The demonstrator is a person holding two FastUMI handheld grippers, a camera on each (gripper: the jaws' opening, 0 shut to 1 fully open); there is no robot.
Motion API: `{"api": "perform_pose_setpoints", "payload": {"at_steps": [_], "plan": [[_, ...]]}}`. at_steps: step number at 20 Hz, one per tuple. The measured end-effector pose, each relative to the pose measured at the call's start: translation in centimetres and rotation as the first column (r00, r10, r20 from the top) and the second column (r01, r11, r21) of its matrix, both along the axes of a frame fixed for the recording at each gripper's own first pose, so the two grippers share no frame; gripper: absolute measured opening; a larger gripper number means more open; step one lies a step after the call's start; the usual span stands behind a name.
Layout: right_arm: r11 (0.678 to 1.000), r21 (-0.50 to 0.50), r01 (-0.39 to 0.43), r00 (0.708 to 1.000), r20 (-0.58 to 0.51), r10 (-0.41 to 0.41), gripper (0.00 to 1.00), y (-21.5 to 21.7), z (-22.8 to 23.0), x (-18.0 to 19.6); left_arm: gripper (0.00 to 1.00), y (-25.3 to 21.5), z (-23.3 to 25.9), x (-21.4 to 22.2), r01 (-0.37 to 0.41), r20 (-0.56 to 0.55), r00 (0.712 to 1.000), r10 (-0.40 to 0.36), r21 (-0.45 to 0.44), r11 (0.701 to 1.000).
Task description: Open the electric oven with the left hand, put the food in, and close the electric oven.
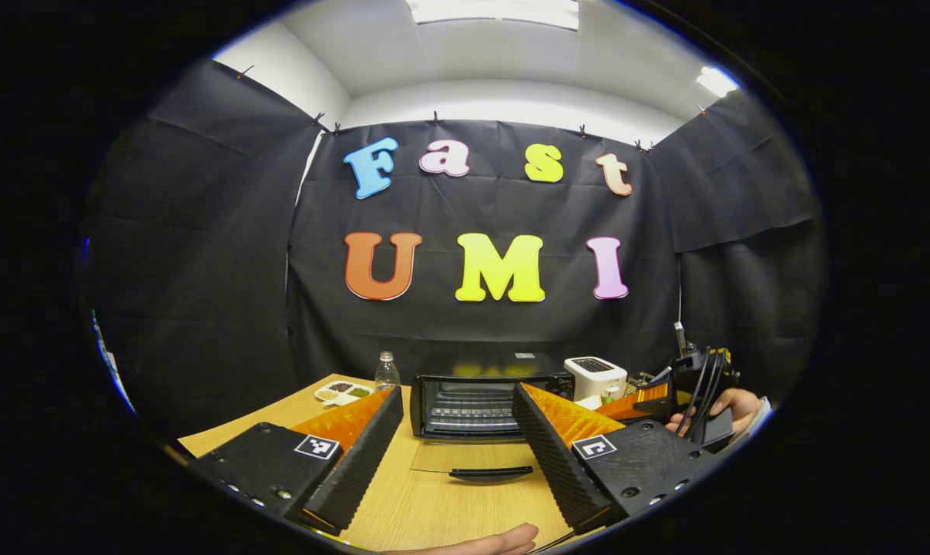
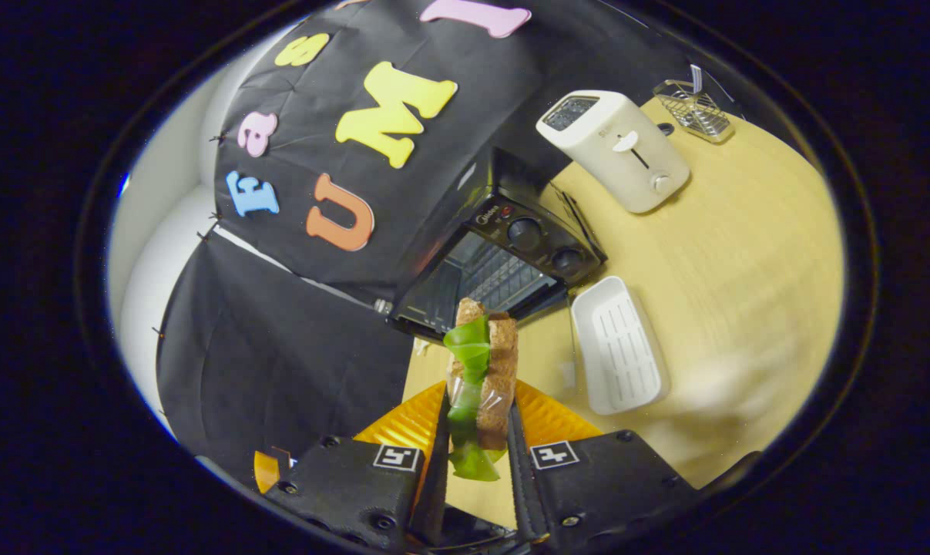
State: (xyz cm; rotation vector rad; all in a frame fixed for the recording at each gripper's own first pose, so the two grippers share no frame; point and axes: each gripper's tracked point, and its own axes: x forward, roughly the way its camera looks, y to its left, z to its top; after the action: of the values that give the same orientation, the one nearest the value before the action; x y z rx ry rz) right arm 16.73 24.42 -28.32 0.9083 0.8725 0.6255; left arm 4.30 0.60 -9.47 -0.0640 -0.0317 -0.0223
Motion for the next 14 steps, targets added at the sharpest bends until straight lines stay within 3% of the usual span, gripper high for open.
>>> {"api": "perform_pose_setpoints", "payload": {"at_steps": [5, 9, 11, 14], "plan": [[0.978, 0.116, 0.172, 0.985, -0.039, -0.168, 0.39, 8.0, -1.6, 2.3, 0.94, 1.5, -0.7, -0.4, -0.035, -0.002, 0.999, 0.035, 0.032, 0.999], [0.938, 0.156, 0.311, 0.95, -0.05, -0.307, 0.39, 12.7, -2.9, 7.3, 0.94, 2.9, -1.1, -0.7, -0.041, -0.033, 0.999, 0.041, 0.011, 0.999], [0.904, 0.154, 0.399, 0.916, -0.028, -0.4, 0.39, 14.0, -3.8, 10.4, 0.94, 4.5, -1.2, -0.9, -0.063, -0.039, 0.997, 0.064, 0.022, 0.998], [0.834, 0.122, 0.539, 0.839, 0.015, -0.544, 0.39, 14.9, -5.8, 14.8, 0.94, 6.8, -0.8, -1.4, -0.107, -0.02, 0.994, 0.108, 0.049, 0.993]]}}
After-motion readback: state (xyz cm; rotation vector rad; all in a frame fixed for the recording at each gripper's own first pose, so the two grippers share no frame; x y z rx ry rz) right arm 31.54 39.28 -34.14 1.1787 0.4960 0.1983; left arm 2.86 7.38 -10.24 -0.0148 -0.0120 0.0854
